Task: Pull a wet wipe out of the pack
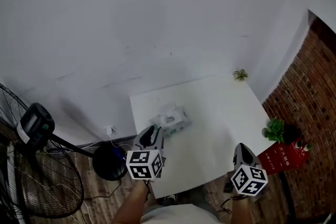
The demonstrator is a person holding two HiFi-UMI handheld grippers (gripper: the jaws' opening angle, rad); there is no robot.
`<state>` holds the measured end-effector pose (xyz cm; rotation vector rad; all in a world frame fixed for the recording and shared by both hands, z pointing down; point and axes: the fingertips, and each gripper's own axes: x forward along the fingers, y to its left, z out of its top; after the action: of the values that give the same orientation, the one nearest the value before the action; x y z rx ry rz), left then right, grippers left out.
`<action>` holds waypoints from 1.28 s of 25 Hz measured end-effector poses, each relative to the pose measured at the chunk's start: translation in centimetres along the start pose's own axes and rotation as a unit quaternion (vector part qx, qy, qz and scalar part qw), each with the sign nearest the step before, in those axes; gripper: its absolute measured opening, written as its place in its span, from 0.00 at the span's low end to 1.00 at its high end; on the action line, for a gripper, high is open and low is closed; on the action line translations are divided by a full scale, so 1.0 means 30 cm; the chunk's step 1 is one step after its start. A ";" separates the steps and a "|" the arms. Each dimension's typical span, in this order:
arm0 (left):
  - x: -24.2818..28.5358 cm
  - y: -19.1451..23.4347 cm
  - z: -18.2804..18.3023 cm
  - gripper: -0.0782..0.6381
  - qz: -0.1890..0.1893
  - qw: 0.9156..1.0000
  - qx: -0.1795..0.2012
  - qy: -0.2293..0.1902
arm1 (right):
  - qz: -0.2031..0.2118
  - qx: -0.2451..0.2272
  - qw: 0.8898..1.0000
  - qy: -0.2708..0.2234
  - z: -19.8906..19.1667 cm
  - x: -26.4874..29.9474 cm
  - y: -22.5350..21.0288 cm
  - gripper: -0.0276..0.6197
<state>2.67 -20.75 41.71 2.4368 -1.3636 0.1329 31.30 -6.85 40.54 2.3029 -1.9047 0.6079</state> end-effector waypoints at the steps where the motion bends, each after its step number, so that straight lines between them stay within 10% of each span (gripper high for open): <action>1: 0.001 0.006 0.001 0.25 0.009 1.000 -0.002 -0.001 | 0.010 -0.004 1.000 0.004 0.010 0.034 0.004 0.04; 13: -0.033 0.037 0.015 0.25 0.130 0.991 -0.028 -0.002 | 0.144 -0.030 0.988 0.041 0.106 0.403 0.084 0.04; 32: -0.040 -0.012 -0.055 0.25 0.166 0.985 -0.046 0.010 | 0.181 -0.025 0.981 0.068 0.060 0.536 0.078 0.04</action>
<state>2.46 -19.03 42.87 2.1106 -1.7176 0.1706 31.78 -22.77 44.23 1.8400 -2.2578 0.7194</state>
